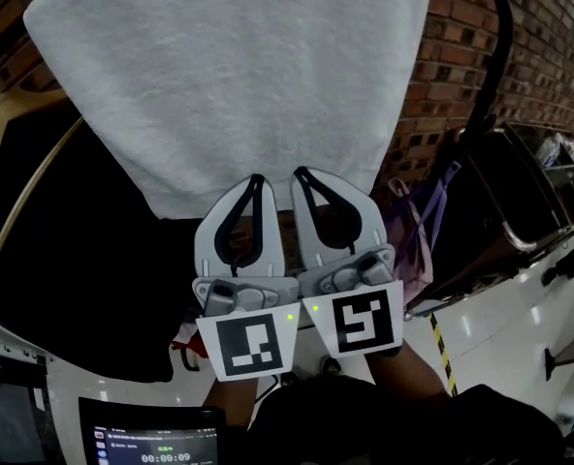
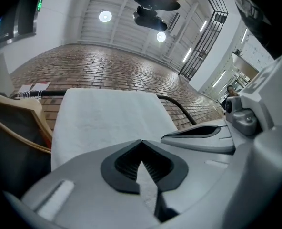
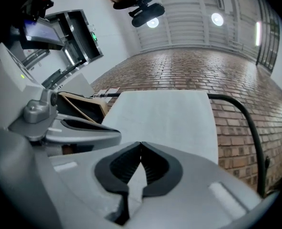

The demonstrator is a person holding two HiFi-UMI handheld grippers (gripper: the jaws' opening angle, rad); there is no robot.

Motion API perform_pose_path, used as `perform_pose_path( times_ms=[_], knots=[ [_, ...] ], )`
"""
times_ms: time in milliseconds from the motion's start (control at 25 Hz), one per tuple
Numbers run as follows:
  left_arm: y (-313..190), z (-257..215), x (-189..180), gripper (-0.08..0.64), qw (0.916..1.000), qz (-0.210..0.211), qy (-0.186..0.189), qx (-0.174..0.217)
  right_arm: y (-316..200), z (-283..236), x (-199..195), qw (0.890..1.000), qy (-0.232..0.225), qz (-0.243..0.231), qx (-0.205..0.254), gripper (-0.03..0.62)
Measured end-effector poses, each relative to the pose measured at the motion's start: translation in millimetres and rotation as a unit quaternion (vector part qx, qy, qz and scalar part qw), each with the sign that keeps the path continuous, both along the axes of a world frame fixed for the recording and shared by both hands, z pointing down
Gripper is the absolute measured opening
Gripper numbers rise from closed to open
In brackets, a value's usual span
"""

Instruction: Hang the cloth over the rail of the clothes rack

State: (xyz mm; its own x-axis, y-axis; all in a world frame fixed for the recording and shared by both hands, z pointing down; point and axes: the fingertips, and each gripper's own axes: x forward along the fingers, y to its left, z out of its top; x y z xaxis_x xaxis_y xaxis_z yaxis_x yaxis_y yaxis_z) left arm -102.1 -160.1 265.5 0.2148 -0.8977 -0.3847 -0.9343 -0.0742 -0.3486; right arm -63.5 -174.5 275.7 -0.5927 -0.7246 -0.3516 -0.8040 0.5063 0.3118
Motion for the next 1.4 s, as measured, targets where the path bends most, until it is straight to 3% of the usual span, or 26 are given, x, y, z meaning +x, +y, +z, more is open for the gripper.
perform_pose_path(
  times_ms=[200,1000,1400],
  knots=[
    [-0.7,2.5,-6.4,0.006,1.0,-0.003,0.006,-0.006,-3.8,-5.6,0.6,0.999,-0.035,-0.022,-0.014,0.005],
    [-4.2,4.1,1.6,0.006,0.9998,0.005,0.015,-0.01,-0.3,4.8,2.2,0.998,-0.029,-0.034,-0.034,0.005],
    [-5.1,2.6,5.7,0.006,0.9999,-0.001,0.003,-0.011,1.1,1.6,-1.4,0.999,-0.022,-0.035,-0.016,0.003]
  ],
)
